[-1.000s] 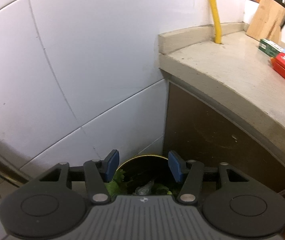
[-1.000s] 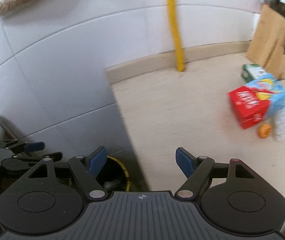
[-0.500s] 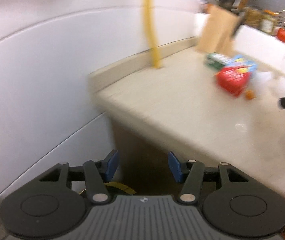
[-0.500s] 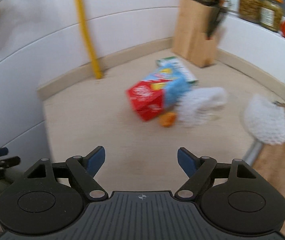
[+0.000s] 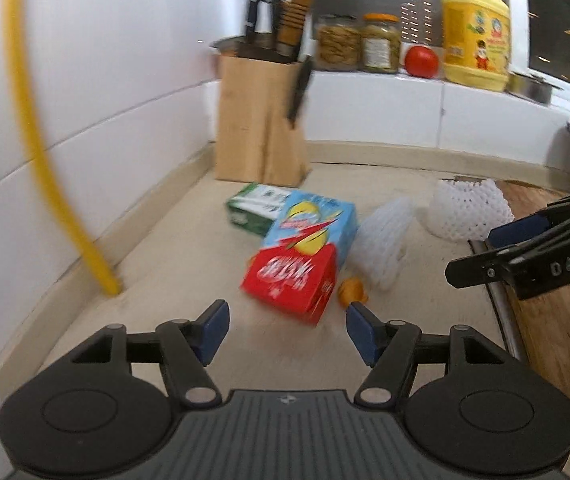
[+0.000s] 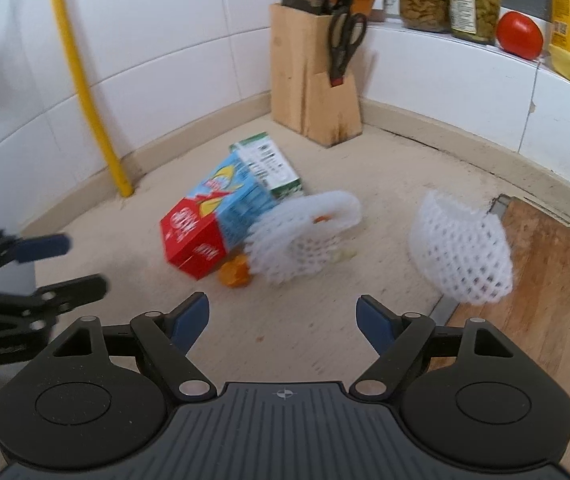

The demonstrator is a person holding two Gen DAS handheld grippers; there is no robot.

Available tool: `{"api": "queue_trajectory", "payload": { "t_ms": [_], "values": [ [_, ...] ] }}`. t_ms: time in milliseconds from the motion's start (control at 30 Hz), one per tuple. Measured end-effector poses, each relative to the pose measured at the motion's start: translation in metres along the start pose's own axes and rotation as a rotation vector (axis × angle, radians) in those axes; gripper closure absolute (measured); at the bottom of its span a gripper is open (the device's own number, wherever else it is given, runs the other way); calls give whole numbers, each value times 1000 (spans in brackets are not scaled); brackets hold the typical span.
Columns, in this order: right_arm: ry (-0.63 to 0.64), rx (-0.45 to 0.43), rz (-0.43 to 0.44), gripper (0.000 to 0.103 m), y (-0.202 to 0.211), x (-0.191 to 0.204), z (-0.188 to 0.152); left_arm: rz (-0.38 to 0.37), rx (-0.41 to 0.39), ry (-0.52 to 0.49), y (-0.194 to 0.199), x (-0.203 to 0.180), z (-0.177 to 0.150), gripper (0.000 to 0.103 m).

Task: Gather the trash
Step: 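Raise both tools from the bin toward the cartons on the counter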

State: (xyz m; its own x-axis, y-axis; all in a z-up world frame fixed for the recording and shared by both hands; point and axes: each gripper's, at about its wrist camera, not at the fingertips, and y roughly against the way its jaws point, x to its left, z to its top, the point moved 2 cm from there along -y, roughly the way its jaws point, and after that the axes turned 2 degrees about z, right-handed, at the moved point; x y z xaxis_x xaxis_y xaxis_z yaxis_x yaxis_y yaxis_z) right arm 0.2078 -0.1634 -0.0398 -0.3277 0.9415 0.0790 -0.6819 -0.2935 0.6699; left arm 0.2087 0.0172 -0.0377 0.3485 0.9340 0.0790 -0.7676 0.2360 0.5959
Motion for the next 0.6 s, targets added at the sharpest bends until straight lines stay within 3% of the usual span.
{"api": "queue_trajectory", "payload": {
  "t_ms": [233,367,600],
  "values": [
    [-49,-10,5,17,-3,-27,9,-28,43,-98,-46,-1,24,42],
    [-65,-10,13,16,-4,-39,12,-70,42,-156,-59,-4,36,31],
    [-87,-12,5,15,-11,-59,19,-106,76,-232,-88,-18,43,30]
  ]
}}
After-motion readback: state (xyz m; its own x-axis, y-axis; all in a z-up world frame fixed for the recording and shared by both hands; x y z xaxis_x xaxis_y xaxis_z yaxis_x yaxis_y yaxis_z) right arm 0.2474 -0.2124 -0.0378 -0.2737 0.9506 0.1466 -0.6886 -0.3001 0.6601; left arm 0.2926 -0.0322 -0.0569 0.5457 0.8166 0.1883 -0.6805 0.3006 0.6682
